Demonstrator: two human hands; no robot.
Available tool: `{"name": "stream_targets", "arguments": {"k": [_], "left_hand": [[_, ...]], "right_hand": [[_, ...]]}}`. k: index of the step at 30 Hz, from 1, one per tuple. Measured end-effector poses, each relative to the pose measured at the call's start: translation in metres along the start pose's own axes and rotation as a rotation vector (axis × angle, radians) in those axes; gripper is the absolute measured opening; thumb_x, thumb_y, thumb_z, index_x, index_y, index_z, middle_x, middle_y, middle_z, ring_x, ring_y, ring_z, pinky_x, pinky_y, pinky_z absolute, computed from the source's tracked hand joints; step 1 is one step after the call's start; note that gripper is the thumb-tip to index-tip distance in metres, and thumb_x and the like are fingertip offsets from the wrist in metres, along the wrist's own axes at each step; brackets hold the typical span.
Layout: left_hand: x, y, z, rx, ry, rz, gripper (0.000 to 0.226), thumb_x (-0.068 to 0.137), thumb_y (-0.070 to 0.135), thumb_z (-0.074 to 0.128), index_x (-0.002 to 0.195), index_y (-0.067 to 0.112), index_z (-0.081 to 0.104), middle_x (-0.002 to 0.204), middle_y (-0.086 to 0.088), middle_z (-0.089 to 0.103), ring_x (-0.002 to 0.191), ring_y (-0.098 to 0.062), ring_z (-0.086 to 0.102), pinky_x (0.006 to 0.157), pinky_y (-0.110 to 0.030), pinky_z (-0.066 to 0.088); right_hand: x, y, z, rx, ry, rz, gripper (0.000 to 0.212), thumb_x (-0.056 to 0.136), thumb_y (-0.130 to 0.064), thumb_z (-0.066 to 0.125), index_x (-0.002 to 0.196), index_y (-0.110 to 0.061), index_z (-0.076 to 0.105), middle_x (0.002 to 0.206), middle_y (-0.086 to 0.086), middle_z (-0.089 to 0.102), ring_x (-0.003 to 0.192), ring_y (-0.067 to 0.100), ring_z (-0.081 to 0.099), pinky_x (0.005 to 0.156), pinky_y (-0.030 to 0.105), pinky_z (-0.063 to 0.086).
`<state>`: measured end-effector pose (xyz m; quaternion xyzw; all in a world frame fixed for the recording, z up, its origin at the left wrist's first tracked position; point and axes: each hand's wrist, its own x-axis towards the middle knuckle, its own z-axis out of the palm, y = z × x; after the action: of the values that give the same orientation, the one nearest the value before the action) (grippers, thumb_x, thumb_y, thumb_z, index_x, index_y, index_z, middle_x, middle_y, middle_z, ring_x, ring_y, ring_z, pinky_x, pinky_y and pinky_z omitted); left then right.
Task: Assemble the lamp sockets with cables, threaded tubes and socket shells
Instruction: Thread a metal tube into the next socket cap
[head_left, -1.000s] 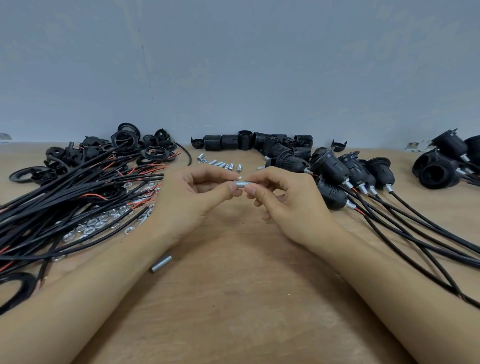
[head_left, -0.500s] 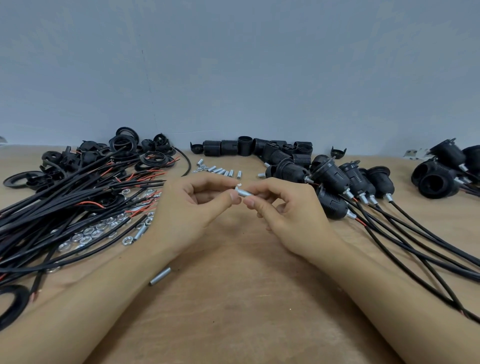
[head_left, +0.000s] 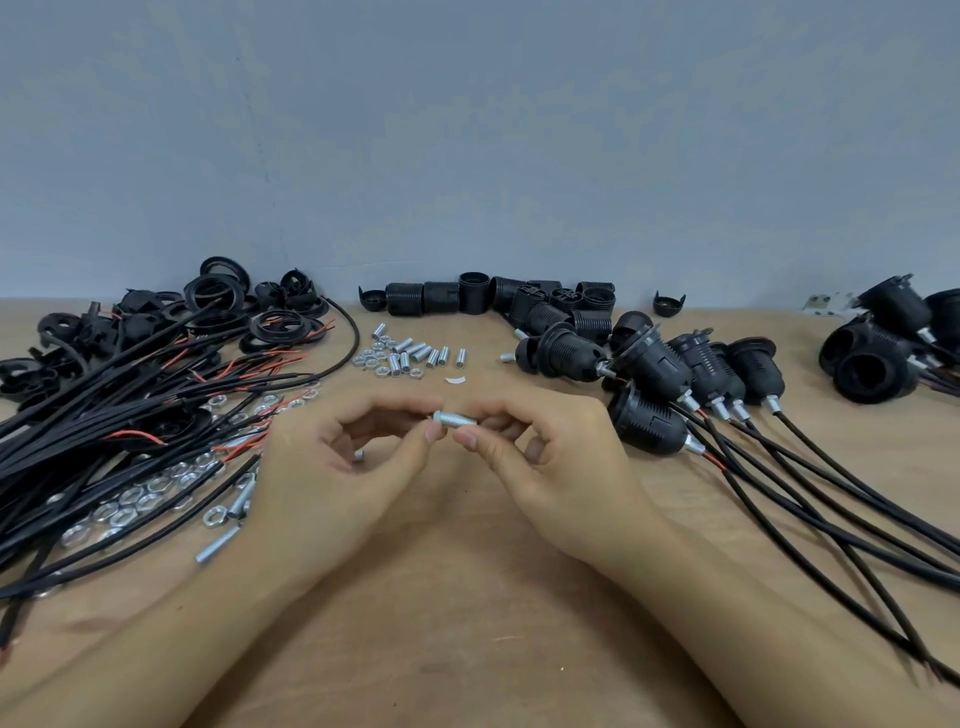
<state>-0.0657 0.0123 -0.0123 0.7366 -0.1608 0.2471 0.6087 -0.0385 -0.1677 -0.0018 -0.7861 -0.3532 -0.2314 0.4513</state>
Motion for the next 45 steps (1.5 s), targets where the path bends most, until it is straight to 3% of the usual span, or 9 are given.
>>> {"name": "stream_targets", "arguments": {"k": [5,11,14,20,25,33,36,41,45], "left_hand": [[-0.005,0.003,-0.004,-0.027,0.042,-0.023,0.018,0.075,0.01,0.072,0.093,0.01,0.074,0.09,-0.006,0.076,0.084,-0.029,0.072,0.083,-0.04,0.058],[-0.004,0.01,-0.006,-0.02,-0.014,-0.093,0.018,0.076,0.015,0.075,0.094,0.01,0.076,0.087,-0.007,0.077,0.084,-0.028,0.074,0.086,-0.052,0.058],[-0.001,0.012,-0.005,-0.031,-0.028,-0.113,0.017,0.078,0.006,0.081,0.093,0.013,0.076,0.088,-0.006,0.077,0.084,-0.028,0.074,0.085,-0.055,0.057],[0.002,0.01,-0.006,0.041,-0.02,-0.054,0.019,0.08,-0.005,0.076,0.091,0.01,0.076,0.087,-0.002,0.077,0.081,-0.021,0.073,0.08,-0.034,0.06],[0.003,0.007,-0.006,-0.036,-0.033,-0.084,0.022,0.079,-0.006,0.076,0.089,0.014,0.077,0.084,-0.002,0.077,0.079,-0.018,0.074,0.074,-0.022,0.056],[0.009,0.003,-0.007,-0.226,-0.112,-0.205,0.018,0.073,0.013,0.073,0.091,0.009,0.076,0.081,-0.012,0.077,0.078,-0.02,0.074,0.078,-0.026,0.059],[0.011,0.003,-0.004,-0.278,-0.099,-0.251,0.021,0.072,0.012,0.074,0.092,0.008,0.076,0.083,-0.014,0.077,0.078,-0.02,0.075,0.077,-0.026,0.059],[0.015,0.001,-0.002,-0.31,-0.104,-0.307,0.022,0.07,0.014,0.074,0.091,0.008,0.077,0.083,-0.016,0.076,0.077,-0.02,0.074,0.074,-0.026,0.059],[0.014,0.001,-0.003,-0.261,-0.089,-0.279,0.021,0.07,0.015,0.076,0.09,0.01,0.078,0.084,-0.013,0.077,0.08,-0.022,0.075,0.076,-0.026,0.059]], "right_hand": [[-0.001,-0.007,0.007,0.006,0.019,0.016,0.015,0.088,-0.008,0.07,0.098,-0.016,0.076,0.077,-0.025,0.064,0.073,-0.008,0.06,0.066,0.004,0.04],[-0.005,-0.013,0.003,-0.076,0.034,-0.04,0.016,0.088,-0.004,0.069,0.1,-0.012,0.076,0.078,-0.037,0.054,0.066,-0.019,0.054,0.062,-0.002,0.034],[-0.005,-0.011,0.002,-0.079,0.031,-0.024,0.015,0.089,-0.006,0.069,0.101,-0.013,0.075,0.078,-0.034,0.056,0.067,-0.016,0.056,0.062,-0.001,0.035],[-0.003,-0.008,0.002,-0.015,-0.045,0.101,0.012,0.089,-0.018,0.071,0.093,-0.029,0.069,0.07,-0.019,0.063,0.061,0.003,0.058,0.057,0.009,0.039],[-0.003,-0.008,0.001,0.043,-0.038,0.093,0.022,0.089,-0.024,0.066,0.093,-0.045,0.062,0.071,-0.021,0.064,0.059,0.003,0.06,0.054,0.01,0.041],[-0.004,-0.002,-0.002,0.084,-0.043,0.136,0.014,0.09,-0.023,0.066,0.093,-0.037,0.068,0.077,-0.011,0.068,0.063,0.019,0.064,0.05,0.04,0.052],[-0.005,0.001,-0.002,0.077,-0.034,0.158,0.009,0.089,-0.023,0.065,0.095,-0.023,0.072,0.076,-0.012,0.067,0.062,0.019,0.064,0.049,0.042,0.052],[-0.003,0.003,-0.001,0.076,-0.023,0.163,0.01,0.089,-0.023,0.064,0.095,-0.02,0.072,0.073,-0.007,0.065,0.06,0.016,0.065,0.046,0.038,0.053],[-0.001,0.004,0.0,0.071,-0.021,0.133,0.014,0.089,-0.024,0.063,0.092,-0.038,0.066,0.074,-0.009,0.066,0.059,0.013,0.064,0.047,0.036,0.053]]}}
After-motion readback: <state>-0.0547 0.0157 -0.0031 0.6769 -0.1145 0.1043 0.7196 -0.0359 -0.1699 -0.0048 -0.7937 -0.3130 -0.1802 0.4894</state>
